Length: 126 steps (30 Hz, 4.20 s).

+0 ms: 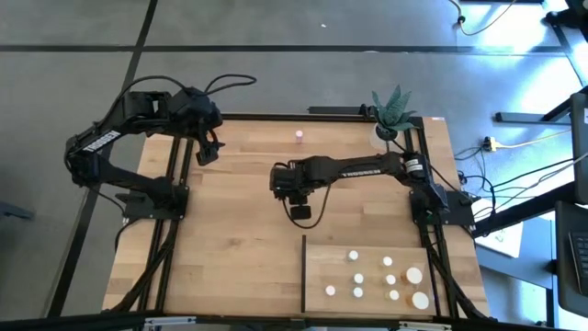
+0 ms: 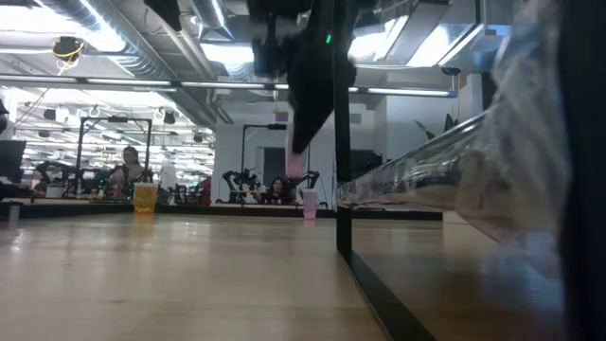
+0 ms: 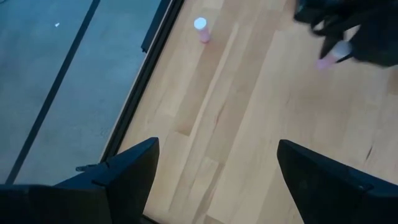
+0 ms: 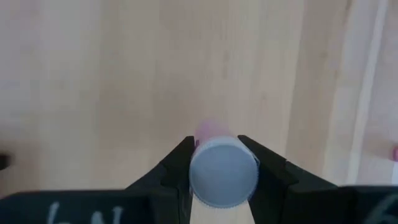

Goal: Pick and place medicine bottles onto shelf by color
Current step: Put the left pink pill bottle on the shelf aligned with the other pink pill bottle

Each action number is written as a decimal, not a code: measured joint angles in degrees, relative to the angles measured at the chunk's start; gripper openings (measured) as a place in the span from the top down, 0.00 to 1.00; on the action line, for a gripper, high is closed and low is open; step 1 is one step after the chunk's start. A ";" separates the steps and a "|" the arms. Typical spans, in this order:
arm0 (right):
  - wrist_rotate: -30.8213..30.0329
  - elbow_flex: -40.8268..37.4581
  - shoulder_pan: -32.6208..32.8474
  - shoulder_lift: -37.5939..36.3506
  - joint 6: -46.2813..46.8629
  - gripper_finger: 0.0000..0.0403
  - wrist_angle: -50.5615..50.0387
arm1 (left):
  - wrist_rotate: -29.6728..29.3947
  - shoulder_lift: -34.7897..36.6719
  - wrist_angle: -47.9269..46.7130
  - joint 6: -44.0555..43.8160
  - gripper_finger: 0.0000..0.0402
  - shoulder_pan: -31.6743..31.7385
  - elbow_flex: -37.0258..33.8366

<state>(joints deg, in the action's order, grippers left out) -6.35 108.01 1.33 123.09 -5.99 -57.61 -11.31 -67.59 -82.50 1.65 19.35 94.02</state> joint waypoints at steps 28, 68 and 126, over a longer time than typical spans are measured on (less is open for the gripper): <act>-1.59 -1.65 24.44 -16.07 41.65 0.71 -14.67 | 9.96 0.00 2.61 2.97 0.20 -9.78 0.00; -1.09 -26.50 34.24 -15.94 58.15 0.71 14.26 | 9.94 -0.02 10.40 0.19 0.20 -28.20 0.00; 8.03 -27.81 30.81 -16.33 54.90 0.56 19.39 | 9.94 0.00 10.34 -0.20 0.20 -28.17 0.00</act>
<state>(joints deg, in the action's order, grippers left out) 1.67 80.20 32.14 106.76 48.91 -38.22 -1.37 -67.59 -72.16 1.45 -8.82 94.02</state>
